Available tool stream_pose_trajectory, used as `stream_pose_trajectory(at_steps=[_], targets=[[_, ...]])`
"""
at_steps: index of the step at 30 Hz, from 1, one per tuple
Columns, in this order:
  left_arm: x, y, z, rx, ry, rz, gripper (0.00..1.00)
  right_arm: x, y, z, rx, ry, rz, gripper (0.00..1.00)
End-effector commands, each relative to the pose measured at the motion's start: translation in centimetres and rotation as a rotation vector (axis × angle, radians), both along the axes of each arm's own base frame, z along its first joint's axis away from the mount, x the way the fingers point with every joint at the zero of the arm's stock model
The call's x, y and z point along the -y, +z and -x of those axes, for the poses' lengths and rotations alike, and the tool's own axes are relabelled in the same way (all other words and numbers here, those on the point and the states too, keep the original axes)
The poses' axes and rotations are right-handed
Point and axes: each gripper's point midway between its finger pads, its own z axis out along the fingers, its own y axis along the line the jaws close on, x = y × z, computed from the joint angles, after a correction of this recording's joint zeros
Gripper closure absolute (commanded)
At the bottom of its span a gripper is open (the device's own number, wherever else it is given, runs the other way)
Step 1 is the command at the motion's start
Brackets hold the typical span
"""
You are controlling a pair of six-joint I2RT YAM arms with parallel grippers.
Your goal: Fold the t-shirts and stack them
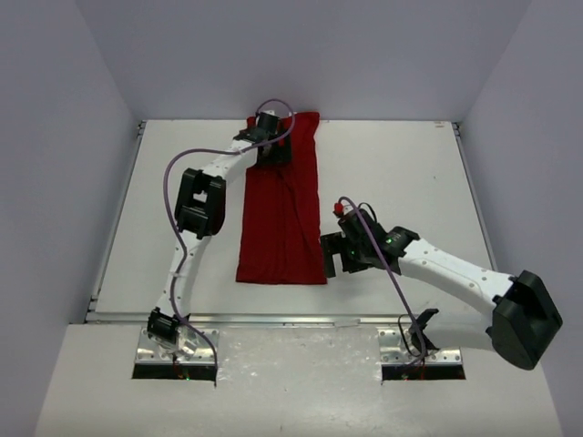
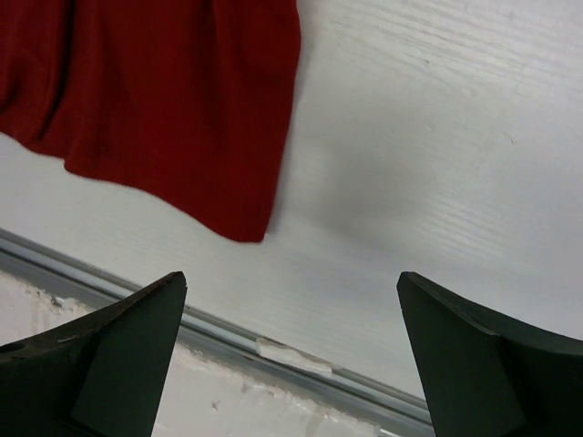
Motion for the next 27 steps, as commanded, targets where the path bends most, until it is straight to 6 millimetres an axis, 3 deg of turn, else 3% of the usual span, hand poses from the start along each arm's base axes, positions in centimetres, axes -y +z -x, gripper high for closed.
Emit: stream_pose_trajectory(at_steps=[1,2,3,5,6,7,9,10,12,13,14,15,16,17,18,19,20,21,22,23,24,26,27], targets=[[1.4,6.8,2.1,0.078,-0.013,0.052,0.0,-2.9,1.7,-3.3,0.104,-0.051,-0.03,0.01],[0.9,6.5,3.3,0.059,0.007,0.041,0.0,-3.5,2.1,-4.0,0.12,-0.059,-0.037,0.01],[0.5,7.7,3.5,0.082,0.044,0.044,0.0,-3.9,1.7,-4.4,0.111,-0.071,-0.033,0.01],[-0.4,13.5,4.5,0.169,0.106,0.082,0.0,-4.8,1.9,-5.3,0.117,-0.087,-0.049,0.01],[-0.8,13.1,4.7,0.159,0.137,0.077,0.0,-5.1,1.8,-5.3,0.107,-0.084,-0.053,0.01],[-1.7,15.5,5.6,0.178,0.173,0.078,0.0,-5.6,1.9,-5.4,0.099,-0.086,-0.065,0.01],[-3.2,17.4,6.7,0.198,0.275,0.084,0.0,-6.3,1.2,-5.4,0.086,-0.076,-0.059,0.03],[-4.1,19.5,8.1,0.214,0.308,0.093,0.0,-6.4,0.9,-5.2,0.077,-0.075,-0.044,0.04],[-5.8,18.3,10.8,0.168,0.411,0.092,0.0,-6.5,0.0,-5.0,0.07,-0.069,-0.017,0.09],[-7.1,19.1,13.6,0.142,0.464,0.093,0.0,-6.5,-0.2,-4.7,0.059,-0.069,-0.011,0.12],[-8.4,15.7,16.5,0.061,0.564,0.092,0.0,-6.6,-0.3,-4.5,0.048,-0.072,-0.014,0.15],[-9.0,14.3,18.7,0.014,0.599,0.092,0.0,-6.5,-0.5,-4.1,0.042,-0.072,-0.005,0.18],[-10.2,11.7,23.0,-0.044,0.616,0.08,0.0,-7.2,-0.2,-3.4,0.057,-0.047,-0.013,0.26],[-10.1,10.5,24.9,-0.062,0.626,0.118,0.0,-7.7,0.0,-3.1,0.063,-0.041,-0.021,0.29],[-9.8,12.2,25.9,0.013,0.607,0.206,0.0,-8.8,0.3,-2.2,0.071,-0.003,-0.027,0.36],[-10.7,8.0,29.2,-0.065,0.608,0.177,0.0,-9.3,0.1,-1.7,0.069,0.014,-0.005,0.38],[-10.2,7.2,30.6,-0.085,0.577,0.211,0.0,-10.5,1.2,-2.1,0.091,0.014,-0.011,0.39],[-9.9,8.0,31.4,-0.044,0.546,0.257,0.0,-10.8,1.1,-1.4,0.089,0.027,0.021,0.39],[-10.4,5.9,33.1,-0.076,0.544,0.243,0.0,-11.1,0.6,-2.0,0.089,0.004,0.052,0.39],[-10.5,5.4,33.9,-0.084,0.534,0.245,0.0,-11.0,0.1,-2.1,0.08,-0.005,0.074,0.39],[-10.4,5.9,34.3,-0.056,0.505,0.274,0.0,-11.1,-0.4,-2.3,0.077,-0.011,0.091,0.39],[-9.8,4.4,35.5,-0.071,0.452,0.312,0.0,-12.0,-1.9,-2.5,0.044,-0.013,0.117,0.47],[-8.7,5.7,34.6,-0.004,0.397,0.38,0.02,-12.4,-2.2,-2.4,0.034,-0.01,0.121,0.53]])
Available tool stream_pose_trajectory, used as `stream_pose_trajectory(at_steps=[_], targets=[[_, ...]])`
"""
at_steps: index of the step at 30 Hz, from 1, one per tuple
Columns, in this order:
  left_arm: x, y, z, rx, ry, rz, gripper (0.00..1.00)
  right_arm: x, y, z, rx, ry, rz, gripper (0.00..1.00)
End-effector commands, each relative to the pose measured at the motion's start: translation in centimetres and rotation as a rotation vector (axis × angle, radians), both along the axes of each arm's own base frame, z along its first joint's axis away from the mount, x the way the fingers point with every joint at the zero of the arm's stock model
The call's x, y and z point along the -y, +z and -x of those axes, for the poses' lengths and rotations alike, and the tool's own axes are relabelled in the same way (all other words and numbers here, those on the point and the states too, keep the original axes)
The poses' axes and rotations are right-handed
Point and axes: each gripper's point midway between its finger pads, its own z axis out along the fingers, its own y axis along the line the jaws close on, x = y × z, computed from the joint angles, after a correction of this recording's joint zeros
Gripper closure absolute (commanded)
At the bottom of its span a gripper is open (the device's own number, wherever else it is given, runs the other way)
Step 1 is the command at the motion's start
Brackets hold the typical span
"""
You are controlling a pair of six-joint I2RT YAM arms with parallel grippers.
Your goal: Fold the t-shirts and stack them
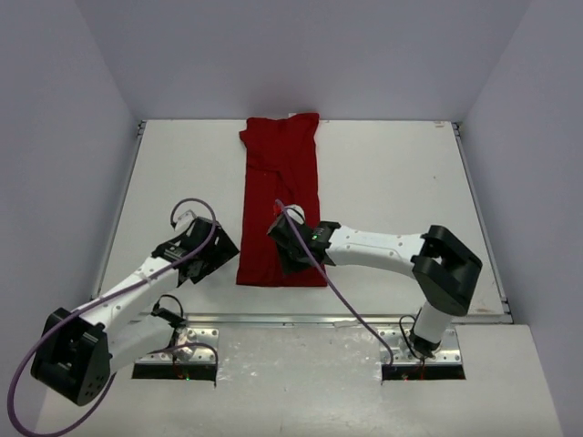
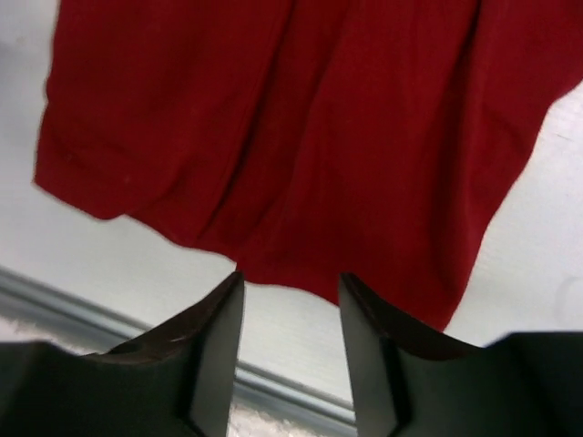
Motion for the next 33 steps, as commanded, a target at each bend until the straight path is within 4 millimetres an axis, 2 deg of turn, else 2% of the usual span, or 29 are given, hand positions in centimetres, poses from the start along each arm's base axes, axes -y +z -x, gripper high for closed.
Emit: stream_pose_trajectory(at_steps=[1,3,5,8,9,11,12,13,14,15,16,18,19,21,22,26,30,31,32,33], targets=[[3.7,2.7,-2.7,0.228,-0.092,0.195,0.03,-0.4,-1.4,-1.1,-0.009,-0.064,0.054,0.55],[4.5,2.9,-2.9,0.255,-0.132,0.226,0.05,-1.0,-2.4,-1.4,-0.02,-0.074,0.09,0.59],[4.8,2.0,-2.5,0.222,-0.164,0.229,0.06,-1.4,-2.5,-1.8,-0.019,-0.081,0.1,0.67],[5.5,-0.1,-1.9,0.154,-0.205,0.233,0.09,-2.9,-3.3,-1.6,-0.054,-0.056,0.062,0.7],[5.4,-1.4,-1.4,0.109,-0.208,0.22,0.09,-3.0,-3.8,-1.5,-0.063,-0.056,0.071,0.7],[5.5,-2.9,-0.6,0.061,-0.21,0.215,0.15,-3.6,-4.2,-1.3,-0.077,-0.05,0.068,0.73],[5.4,-3.9,0.3,0.031,-0.215,0.209,0.19,-3.6,-4.4,-1.2,-0.082,-0.047,0.069,0.78],[5.6,-4.4,0.8,0.018,-0.216,0.214,0.27,-3.8,-4.4,-1.1,-0.086,-0.042,0.065,0.84],[6.2,-4.7,1.1,0.018,-0.242,0.222,0.32,-3.9,-4.5,-0.9,-0.093,-0.038,0.066,0.99],[6.2,-5.6,2.0,-0.005,-0.249,0.219,0.37,-3.9,-4.4,-0.7,-0.091,-0.036,0.063,0.99],[6.5,-5.8,2.3,-0.013,-0.247,0.229,0.48,-4.1,-4.2,-0.6,-0.083,-0.032,0.058,0.99],[6.8,-6.6,3.1,-0.037,-0.254,0.23,0.65,-4.5,-3.5,0.2,-0.078,-0.006,0.027,0.99],[7.0,-6.7,3.3,-0.04,-0.261,0.233,0.78,-5.1,-3.0,0.4,-0.077,0.006,-0.01,0.99],[7.4,-6.7,3.6,-0.036,-0.274,0.252,0.9,-4.9,-2.9,1.2,-0.093,0.015,-0.031,0.99],[7.6,-6.7,3.6,-0.034,-0.279,0.26,1.0,-5.0,-2.0,1.2,-0.083,0.017,-0.057,0.99],[8.0,-6.8,5.0,-0.048,-0.304,0.266,1.0,-4.5,-0.9,1.7,-0.048,0.033,-0.065,0.99],[7.3,-6.9,6.2,-0.056,-0.29,0.259,1.0,-2.9,-1.3,1.6,-0.032,0.041,0.014,0.95],[7.5,-6.4,6.2,-0.033,-0.296,0.278,1.0,-2.9,-1.6,2.3,-0.064,0.066,0.01,0.92],[7.4,-6.8,6.8,-0.041,-0.297,0.282,1.0,-3.2,-1.9,2.8,-0.089,0.088,-0.003,0.73],[7.4,-6.7,6.9,-0.038,-0.302,0.289,0.99,-3.0,-2.5,3.5,-0.116,0.106,-0.004,0.68]])
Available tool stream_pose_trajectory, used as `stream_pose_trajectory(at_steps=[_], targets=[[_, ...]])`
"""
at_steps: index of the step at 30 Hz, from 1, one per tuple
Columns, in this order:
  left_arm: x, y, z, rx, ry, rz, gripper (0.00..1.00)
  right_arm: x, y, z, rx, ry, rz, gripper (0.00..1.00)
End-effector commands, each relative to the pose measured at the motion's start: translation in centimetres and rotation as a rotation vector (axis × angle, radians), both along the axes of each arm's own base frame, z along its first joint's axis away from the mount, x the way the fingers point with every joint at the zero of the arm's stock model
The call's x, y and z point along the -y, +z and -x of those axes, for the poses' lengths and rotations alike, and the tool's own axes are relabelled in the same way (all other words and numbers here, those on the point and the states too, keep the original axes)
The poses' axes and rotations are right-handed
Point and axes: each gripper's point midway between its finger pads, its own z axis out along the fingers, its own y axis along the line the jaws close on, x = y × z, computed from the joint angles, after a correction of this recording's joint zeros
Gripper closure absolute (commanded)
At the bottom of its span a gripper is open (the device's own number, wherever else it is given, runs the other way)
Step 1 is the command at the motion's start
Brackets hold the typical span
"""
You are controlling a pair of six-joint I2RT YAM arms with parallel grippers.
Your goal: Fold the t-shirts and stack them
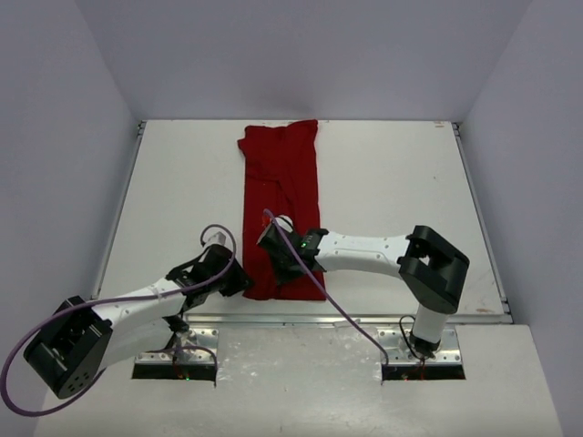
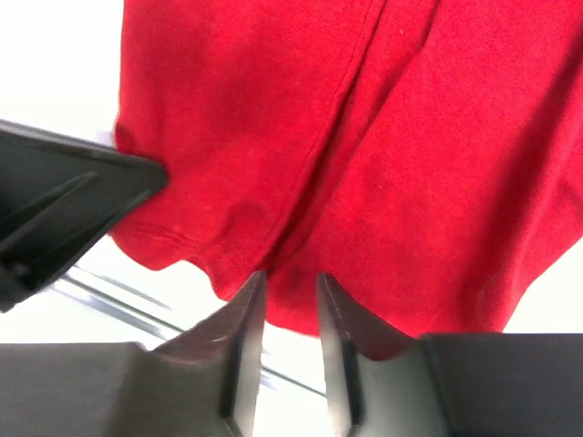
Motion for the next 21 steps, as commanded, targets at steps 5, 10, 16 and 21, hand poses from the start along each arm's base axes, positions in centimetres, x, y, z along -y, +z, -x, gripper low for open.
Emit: stream_pose_trajectory(at_steps=[5,10,16,21], targets=[[-1.6,0.0,1.9,-0.052,-0.006,-0.081,0.0,0.7,2.1,2.2,-0.027,0.073,-0.082,0.37],[-4.0,6.0,-3.1,0.08,0.105,-0.29,0.0,2.8,10.5,-0.3,0.157,0.055,-0.182,0.25],[-7.3,12.0,-16.5,0.137,0.287,-0.251,0.0,10.3,12.0,-6.9,0.182,-0.143,-0.251,0.21],[-9.7,12.4,-29.0,0.09,0.37,-0.315,0.2,10.6,10.9,-6.1,0.142,-0.082,-0.269,0.21]])
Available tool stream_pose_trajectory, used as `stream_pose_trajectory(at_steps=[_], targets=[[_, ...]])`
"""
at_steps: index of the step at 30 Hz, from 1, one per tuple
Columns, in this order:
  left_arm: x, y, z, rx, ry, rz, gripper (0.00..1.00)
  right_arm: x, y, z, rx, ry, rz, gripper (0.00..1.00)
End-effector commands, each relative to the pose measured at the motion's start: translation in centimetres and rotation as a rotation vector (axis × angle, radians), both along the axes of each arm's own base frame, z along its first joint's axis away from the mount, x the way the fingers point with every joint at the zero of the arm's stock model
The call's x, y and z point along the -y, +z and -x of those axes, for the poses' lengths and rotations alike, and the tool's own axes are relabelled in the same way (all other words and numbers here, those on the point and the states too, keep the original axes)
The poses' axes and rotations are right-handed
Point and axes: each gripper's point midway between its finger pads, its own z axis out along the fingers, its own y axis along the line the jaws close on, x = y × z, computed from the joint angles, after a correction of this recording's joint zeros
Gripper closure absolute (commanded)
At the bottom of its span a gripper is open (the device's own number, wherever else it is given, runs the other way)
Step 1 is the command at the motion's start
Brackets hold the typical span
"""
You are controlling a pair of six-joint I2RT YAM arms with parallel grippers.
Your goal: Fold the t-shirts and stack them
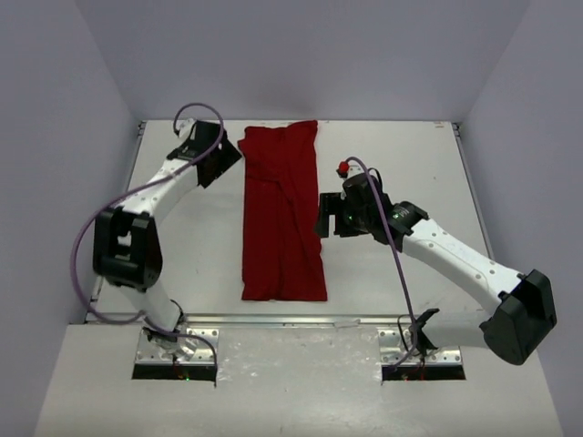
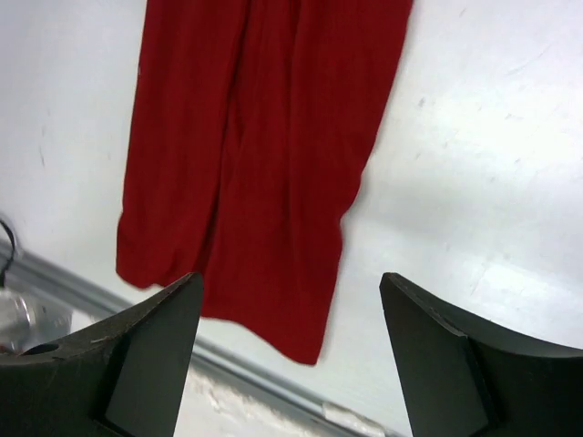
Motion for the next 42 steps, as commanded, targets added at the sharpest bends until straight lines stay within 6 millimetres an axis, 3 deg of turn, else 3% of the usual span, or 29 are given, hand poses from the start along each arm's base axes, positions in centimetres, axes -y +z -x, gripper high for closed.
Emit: stream_pose_trajectory(at_steps=[1,2,3,4,6,9,12,15,16,23,26,28,34,36,37,40,42], targets=[[-0.9,-0.1,-6.7,-0.017,-0.032,-0.047,0.25,-1.2,-1.1,2.4,-0.039,0.141,-0.021,0.21],[-1.1,-0.6,-8.2,-0.029,-0.043,-0.056,0.29,-0.9,-1.7,2.8,-0.047,0.15,-0.012,0.21],[-0.8,-1.2,-9.9,-0.034,-0.074,-0.053,0.41,-0.8,-1.8,3.0,-0.045,0.155,-0.012,0.21],[-0.4,-2.4,-12.7,-0.04,-0.096,-0.062,0.43,-0.7,-1.8,3.2,-0.045,0.162,-0.013,0.21],[0.6,-4.6,-15.8,-0.042,-0.19,-0.077,0.49,-0.2,-2.2,3.9,-0.039,0.179,-0.007,0.2],[1.0,-7.5,-17.7,-0.039,-0.223,-0.068,0.5,0.1,-2.5,4.3,-0.042,0.189,0.002,0.2],[0.1,-9.4,-18.3,-0.036,-0.211,-0.057,0.5,0.4,-2.9,4.6,-0.044,0.195,0.013,0.2],[-0.5,-9.9,-18.9,-0.01,-0.208,-0.051,0.52,0.5,-3.1,4.8,-0.046,0.198,0.01,0.2],[-0.7,-10.2,-19.0,-0.015,-0.204,-0.052,0.57,0.6,-3.2,5.0,-0.049,0.197,0.009,0.2],[-1.8,-12.0,-20.6,0.002,-0.213,-0.032,0.68,0.7,-2.9,5.2,-0.042,0.192,-0.002,0.2],[-1.4,-11.2,-21.5,0.038,-0.235,-0.003,0.8,0.9,-3.0,5.1,-0.044,0.185,0.01,0.2],[-0.4,-10.8,-22.0,0.077,-0.277,0.027,0.81,0.9,-3.1,5.0,-0.048,0.181,0.017,0.2],[1.2,-10.0,-22.7,0.151,-0.343,0.092,0.81,0.9,-3.5,4.9,-0.06,0.18,0.027,0.2],[1.5,-10.1,-22.7,0.151,-0.351,0.104,0.68,0.8,-3.6,4.9,-0.064,0.18,0.029,0.2],[1.5,-10.2,-22.6,0.147,-0.348,0.108,0.48,0.8,-3.8,4.9,-0.069,0.181,0.032,0.2],[1.1,-10.8,-22.2,0.129,-0.327,0.101,0.48,0.8,-3.8,4.9,-0.069,0.184,0.033,0.2],[0.8,-11.5,-21.9,0.105,-0.31,0.098,0.54,0.8,-3.6,4.8,-0.065,0.182,0.033,0.2]])
